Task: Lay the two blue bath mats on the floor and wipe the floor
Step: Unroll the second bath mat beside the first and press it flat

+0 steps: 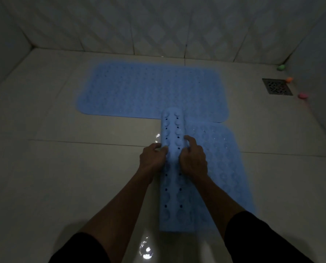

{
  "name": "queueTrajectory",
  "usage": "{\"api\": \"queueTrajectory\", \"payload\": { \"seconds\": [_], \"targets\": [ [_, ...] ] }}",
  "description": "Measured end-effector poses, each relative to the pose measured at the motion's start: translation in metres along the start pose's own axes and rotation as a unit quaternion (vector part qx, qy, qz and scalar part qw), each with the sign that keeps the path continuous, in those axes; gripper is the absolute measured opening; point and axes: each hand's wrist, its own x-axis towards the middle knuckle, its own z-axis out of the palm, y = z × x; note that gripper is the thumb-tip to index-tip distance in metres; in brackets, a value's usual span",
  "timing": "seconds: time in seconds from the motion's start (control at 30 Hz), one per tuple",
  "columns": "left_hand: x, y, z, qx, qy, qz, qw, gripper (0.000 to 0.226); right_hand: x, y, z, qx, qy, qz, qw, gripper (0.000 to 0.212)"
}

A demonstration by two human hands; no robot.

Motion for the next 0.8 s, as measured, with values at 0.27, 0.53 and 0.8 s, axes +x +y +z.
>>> {"api": "queueTrajectory", "payload": {
  "seconds": [0.27, 0.53, 0.8],
  "targets": [
    [0.021, -0.017, -0.022, -0.018, 0.089, -0.012, 0.996, 0.026, -0.012, -0.016, 0.015, -0.018, -0.07, 0.014, 0.997, 0.055],
    [-0.004, -0.022, -0.042, -0.016, 0.051, -0.013, 0.999, 0.065, -0.008, -0.032, 0.031, 0.038, -0.08, 0.027, 0.996, 0.042],
    [-0.014, -0.025, -0.056, 0.002, 0.058, 0.049, 0.997, 0.054, -0.008, -0.039, 0.044, 0.032, -0.147, 0.002, 0.989, 0.042]
  ]
}}
